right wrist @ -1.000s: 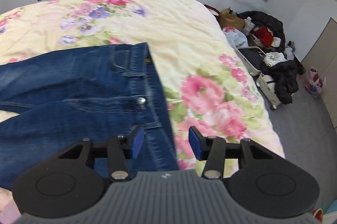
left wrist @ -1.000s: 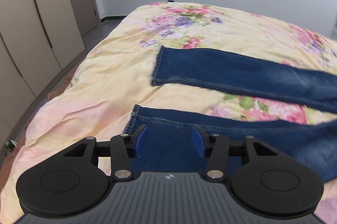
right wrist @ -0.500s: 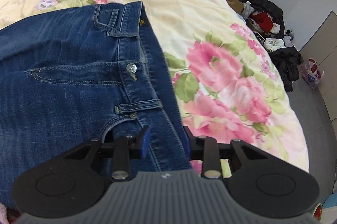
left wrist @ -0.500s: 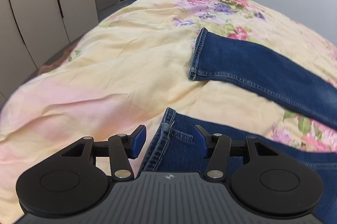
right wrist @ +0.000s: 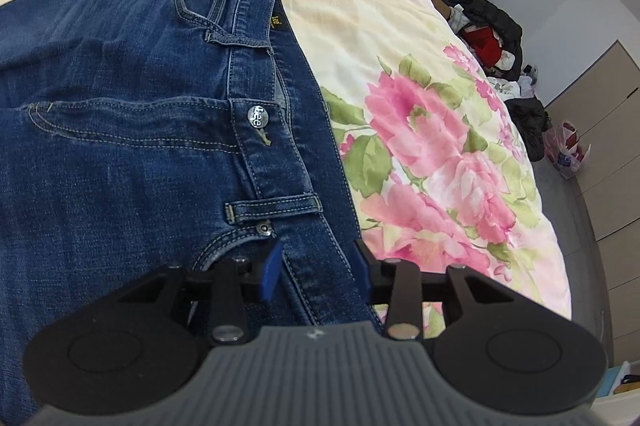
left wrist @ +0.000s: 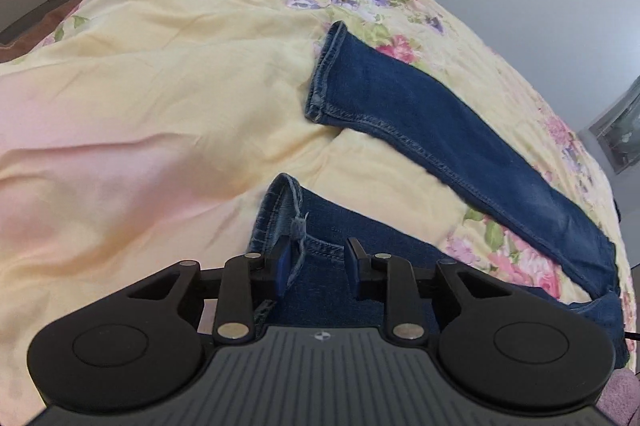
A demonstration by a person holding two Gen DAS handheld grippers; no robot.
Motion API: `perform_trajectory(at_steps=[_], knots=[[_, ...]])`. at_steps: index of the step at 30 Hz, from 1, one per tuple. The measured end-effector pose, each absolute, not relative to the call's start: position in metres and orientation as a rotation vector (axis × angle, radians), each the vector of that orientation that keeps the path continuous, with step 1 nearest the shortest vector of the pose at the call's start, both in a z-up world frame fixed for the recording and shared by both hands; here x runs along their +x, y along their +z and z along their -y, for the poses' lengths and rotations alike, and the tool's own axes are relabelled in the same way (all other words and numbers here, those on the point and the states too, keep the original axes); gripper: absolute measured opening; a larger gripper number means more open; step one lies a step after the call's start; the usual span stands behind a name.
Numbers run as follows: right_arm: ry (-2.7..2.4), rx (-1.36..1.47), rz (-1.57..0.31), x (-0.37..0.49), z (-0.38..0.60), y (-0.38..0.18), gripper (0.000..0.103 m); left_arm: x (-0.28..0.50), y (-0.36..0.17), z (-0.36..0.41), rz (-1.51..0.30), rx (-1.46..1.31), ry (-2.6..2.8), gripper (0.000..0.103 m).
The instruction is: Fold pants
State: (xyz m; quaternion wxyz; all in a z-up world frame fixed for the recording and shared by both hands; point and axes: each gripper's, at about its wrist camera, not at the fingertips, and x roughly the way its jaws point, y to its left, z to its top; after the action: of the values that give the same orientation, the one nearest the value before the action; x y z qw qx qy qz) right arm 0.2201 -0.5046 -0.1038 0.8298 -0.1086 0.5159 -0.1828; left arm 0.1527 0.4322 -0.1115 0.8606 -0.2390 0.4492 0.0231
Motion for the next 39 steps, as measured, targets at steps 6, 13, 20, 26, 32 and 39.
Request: perform_trajectory(at_steps=[6,13,20,26,32,39], knots=[[-0.414,-0.275,-1.086,0.219,0.495,-0.105,0.035,0.159,-0.121,-0.42,-0.935,-0.5,0.094,0.015],[-0.404,-0.319,-0.972,0.205,0.48,-0.091,0.035,0.141,-0.066,-0.401,-0.692,-0.411,0.229,0.003],[-0.39,-0.351,-1.002,0.206,0.474,-0.109,0.035,0.19,-0.105,-0.402,-0.75,-0.414,0.36,0.003],[-0.397,-0.307,-1.024,0.206,0.483,-0.128,0.037,0.204,-0.149,-0.393,-0.862,-0.31,0.355,0.004],[-0.407,-0.314,-1.034,0.208,0.487,-0.13,0.045,0.191,-0.116,-0.394,-0.889,-0.199,0.387,0.028],[-0.398,-0.259,-0.967,0.188,0.49,-0.11,0.045,0.135,-0.078,-0.348,-0.882,-0.064,0.188,0.027]])
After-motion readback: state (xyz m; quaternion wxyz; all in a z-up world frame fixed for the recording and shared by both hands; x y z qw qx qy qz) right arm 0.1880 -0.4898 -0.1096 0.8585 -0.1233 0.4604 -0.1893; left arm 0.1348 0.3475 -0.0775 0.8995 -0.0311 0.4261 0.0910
